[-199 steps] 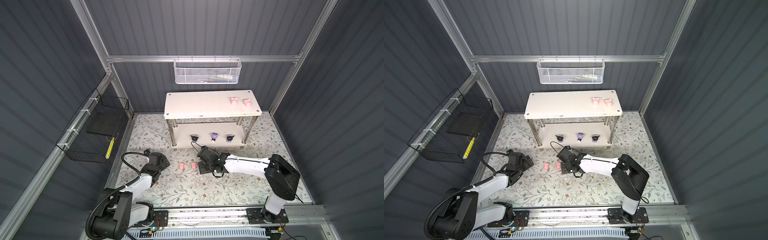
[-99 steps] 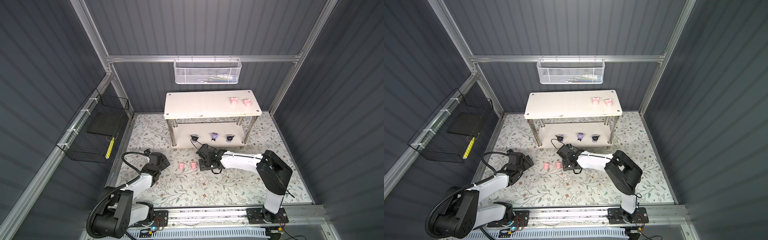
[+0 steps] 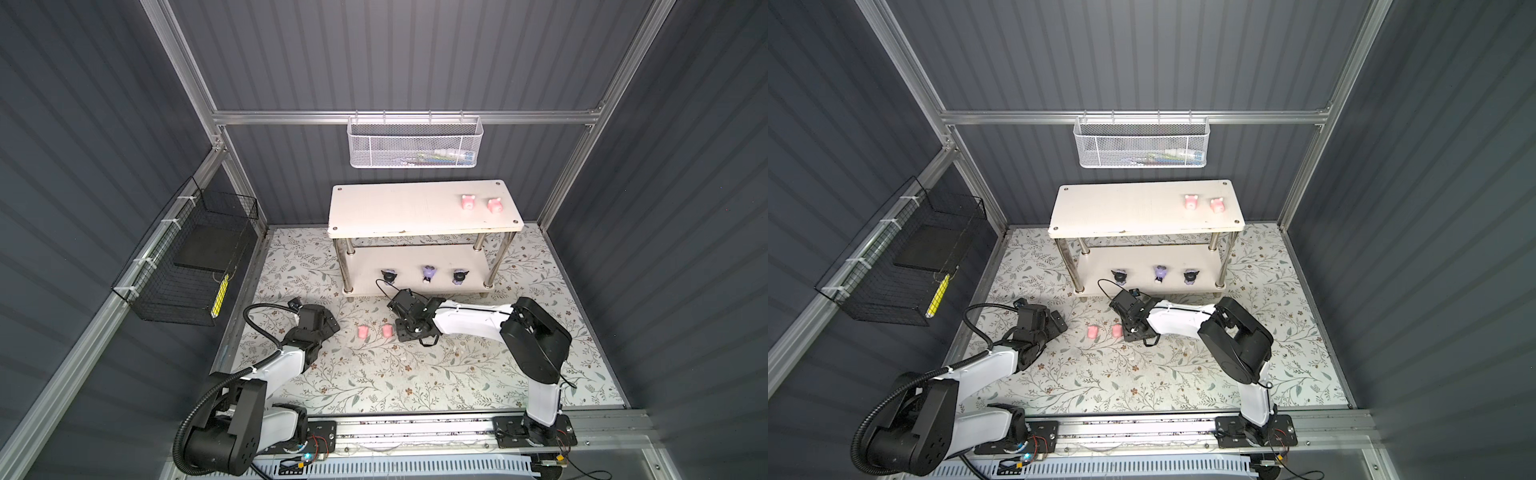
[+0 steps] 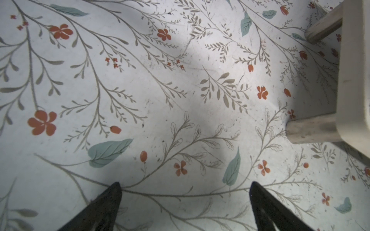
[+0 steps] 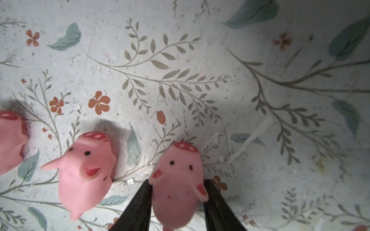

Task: Place and organize the plastic toys onto the shelf
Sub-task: 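Lift the pink pig with the right gripper up over the top shelf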

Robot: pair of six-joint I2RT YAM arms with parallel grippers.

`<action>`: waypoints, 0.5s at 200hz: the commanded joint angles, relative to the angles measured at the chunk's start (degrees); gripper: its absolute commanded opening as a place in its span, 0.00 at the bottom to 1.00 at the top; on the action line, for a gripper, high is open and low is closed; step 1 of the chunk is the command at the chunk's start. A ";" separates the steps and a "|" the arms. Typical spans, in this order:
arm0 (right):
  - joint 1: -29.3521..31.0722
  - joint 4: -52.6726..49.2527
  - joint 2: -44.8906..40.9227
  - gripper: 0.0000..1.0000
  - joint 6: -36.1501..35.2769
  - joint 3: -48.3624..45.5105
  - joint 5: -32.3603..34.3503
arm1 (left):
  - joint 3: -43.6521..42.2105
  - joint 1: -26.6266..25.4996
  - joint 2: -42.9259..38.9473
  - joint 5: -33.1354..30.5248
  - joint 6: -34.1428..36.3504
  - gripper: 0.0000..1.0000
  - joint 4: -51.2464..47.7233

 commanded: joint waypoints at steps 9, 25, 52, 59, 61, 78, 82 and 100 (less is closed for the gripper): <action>-0.24 -1.79 0.68 0.41 -0.20 1.39 0.98 | -0.16 -0.08 -0.13 -0.25 0.64 1.00 -1.29; -0.19 -1.94 0.53 0.40 -0.25 1.25 1.09 | -0.10 -0.08 -0.89 -0.12 0.50 1.00 -1.74; -0.21 -1.71 0.09 0.39 -0.56 0.94 1.71 | 0.32 -0.08 -3.06 -0.13 0.48 1.00 -2.97; -0.19 -1.69 0.09 0.38 -0.64 0.78 1.69 | 0.39 -0.08 -3.61 -0.15 0.53 1.00 -3.37; -0.19 -1.61 0.09 0.37 -0.69 0.82 1.64 | 0.44 -0.08 -3.76 -0.12 0.57 1.00 -3.46; -0.20 -1.50 0.14 0.34 -0.89 0.84 1.50 | 0.97 -0.08 -4.79 -0.23 0.69 1.00 -4.42; -0.19 -1.34 0.11 0.32 -0.91 0.90 1.45 | 1.06 -0.08 -5.06 -0.28 0.68 1.00 -4.65; -0.19 -1.49 -0.07 0.29 -1.00 0.79 1.46 | 1.27 -0.08 -6.11 -0.25 0.73 1.00 -5.47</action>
